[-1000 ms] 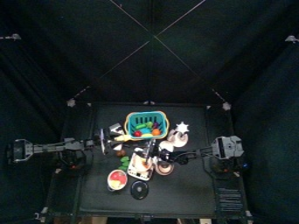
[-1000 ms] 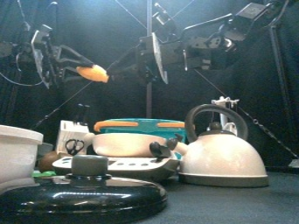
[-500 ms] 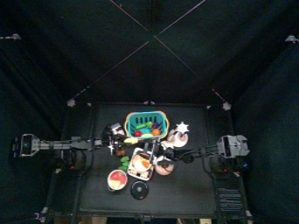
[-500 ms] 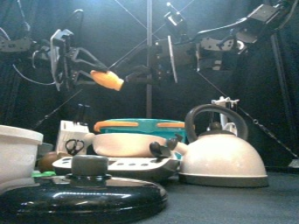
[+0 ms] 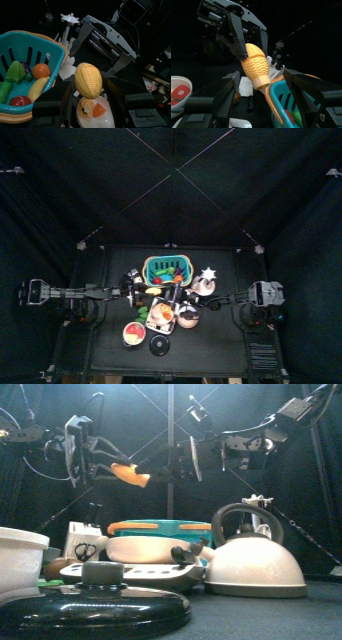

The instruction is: Pull apart corn

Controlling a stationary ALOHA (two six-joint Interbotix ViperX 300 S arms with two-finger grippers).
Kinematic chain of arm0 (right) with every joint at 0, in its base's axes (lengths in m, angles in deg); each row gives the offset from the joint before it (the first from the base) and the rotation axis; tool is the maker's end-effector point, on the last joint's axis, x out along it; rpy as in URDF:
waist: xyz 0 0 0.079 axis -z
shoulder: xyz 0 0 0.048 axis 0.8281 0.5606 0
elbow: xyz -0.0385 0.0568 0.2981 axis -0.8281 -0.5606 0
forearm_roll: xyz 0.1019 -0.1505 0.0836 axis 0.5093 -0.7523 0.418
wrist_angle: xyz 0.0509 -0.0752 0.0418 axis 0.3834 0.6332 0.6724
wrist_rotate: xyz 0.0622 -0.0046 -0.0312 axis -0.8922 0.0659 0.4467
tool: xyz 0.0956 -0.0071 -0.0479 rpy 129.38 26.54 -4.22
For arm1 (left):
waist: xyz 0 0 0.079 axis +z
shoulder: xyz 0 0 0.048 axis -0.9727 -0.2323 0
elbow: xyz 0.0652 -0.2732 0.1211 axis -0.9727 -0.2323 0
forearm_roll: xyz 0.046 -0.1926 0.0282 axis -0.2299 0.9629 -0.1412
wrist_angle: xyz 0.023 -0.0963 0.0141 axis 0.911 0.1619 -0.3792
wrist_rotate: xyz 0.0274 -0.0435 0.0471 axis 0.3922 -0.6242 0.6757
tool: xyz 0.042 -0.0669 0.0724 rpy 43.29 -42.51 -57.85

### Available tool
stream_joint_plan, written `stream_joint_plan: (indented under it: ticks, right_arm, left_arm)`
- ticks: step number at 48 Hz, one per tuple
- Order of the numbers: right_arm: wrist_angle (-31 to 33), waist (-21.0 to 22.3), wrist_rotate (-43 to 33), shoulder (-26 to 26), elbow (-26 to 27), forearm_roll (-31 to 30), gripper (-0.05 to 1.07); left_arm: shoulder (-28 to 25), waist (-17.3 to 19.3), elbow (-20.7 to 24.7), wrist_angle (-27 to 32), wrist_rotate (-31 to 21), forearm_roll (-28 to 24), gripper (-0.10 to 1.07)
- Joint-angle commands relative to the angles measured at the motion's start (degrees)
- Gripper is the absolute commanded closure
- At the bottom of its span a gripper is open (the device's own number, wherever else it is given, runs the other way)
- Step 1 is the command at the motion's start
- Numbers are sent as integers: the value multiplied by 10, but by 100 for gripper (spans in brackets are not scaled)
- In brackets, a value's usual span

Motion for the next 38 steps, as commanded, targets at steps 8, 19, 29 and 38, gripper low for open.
stream_joint_plan:
  ticks: [8,19,29,38]
  right_arm:
    - [30,3,-1,2,36,-19,3]
    - [61,4,0,18,59,-27,3]
    - [66,4,-2,19,65,-39,3]
    - [69,4,-2,18,66,-39,4]
  left_arm:
    - [0,-5,18,-3,0,1,39]
    - [-1,-7,19,-3,0,1,39]
    - [-3,-7,19,-3,1,0,39]
    - [-13,-7,22,-2,1,-2,39]
